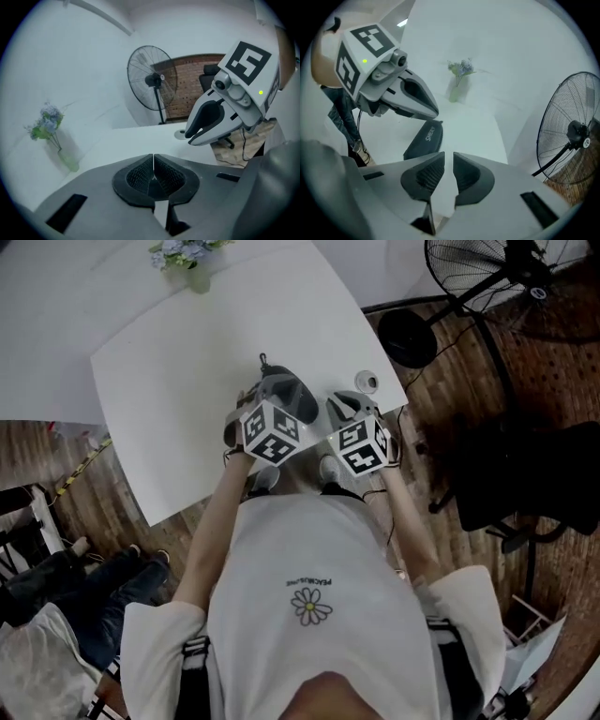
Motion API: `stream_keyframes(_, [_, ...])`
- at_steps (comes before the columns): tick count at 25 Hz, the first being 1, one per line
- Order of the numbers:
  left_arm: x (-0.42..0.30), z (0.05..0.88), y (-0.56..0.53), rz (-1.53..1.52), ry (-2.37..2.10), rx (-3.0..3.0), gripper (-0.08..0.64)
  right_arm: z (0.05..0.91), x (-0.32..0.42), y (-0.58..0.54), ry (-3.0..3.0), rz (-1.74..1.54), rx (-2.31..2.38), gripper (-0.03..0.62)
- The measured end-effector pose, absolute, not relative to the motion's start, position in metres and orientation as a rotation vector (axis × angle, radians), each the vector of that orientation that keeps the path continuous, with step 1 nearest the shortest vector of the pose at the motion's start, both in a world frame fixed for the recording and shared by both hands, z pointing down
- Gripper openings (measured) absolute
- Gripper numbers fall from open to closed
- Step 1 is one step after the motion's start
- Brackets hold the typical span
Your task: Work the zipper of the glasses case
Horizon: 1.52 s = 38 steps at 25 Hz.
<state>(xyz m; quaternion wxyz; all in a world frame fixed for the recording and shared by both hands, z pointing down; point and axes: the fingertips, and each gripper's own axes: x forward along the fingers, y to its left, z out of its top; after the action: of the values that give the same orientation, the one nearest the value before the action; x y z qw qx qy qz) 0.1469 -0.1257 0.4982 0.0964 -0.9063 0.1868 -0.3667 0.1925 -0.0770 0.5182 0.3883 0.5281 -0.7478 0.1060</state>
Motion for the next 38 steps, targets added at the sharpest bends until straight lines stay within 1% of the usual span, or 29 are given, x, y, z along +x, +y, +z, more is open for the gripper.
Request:
stream_keyframes(4, [0.132, 0.444, -0.151, -0.882, 0.886, -2.726, 0.014, 0.474, 0.203, -0.113, -1.966, 0.143, 1.405, 0.038])
stream_keyframes(8, [0.097, 0.383, -0.165, -0.564, 1.260, -2.743, 0.014, 0.435, 0.199, -0.138, -2.033, 0.003, 1.432, 0.039])
stream_keyframes(12, [0.051, 0.335, -0.162, -0.311, 1.484, -2.621, 0.014, 0.396, 0.189, -0.151, -2.134, -0.084, 1.506, 0.021])
stream_keyframes(18, [-0.002, 0.304, -0.150, -0.035, 1.674, -2.572, 0.014, 0.350, 0.164, -0.157, -2.336, -0.083, 1.575, 0.009])
stream_keyframes(25, [-0.027, 0.292, -0.145, 0.060, 1.745, -2.504, 0.014, 0.321, 0.143, -0.159, -2.414, -0.124, 1.653, 0.008])
stream_keyframes(31, [-0.026, 0.290, -0.143, 0.040, 1.731, -2.468, 0.014, 0.325, 0.135, -0.151, -2.410, -0.116, 1.655, 0.008])
stream_keyframes(38, [-0.030, 0.289, -0.145, 0.050, 1.746, -2.456, 0.014, 0.323, 0.144, -0.148, -2.394, -0.111, 1.700, 0.008])
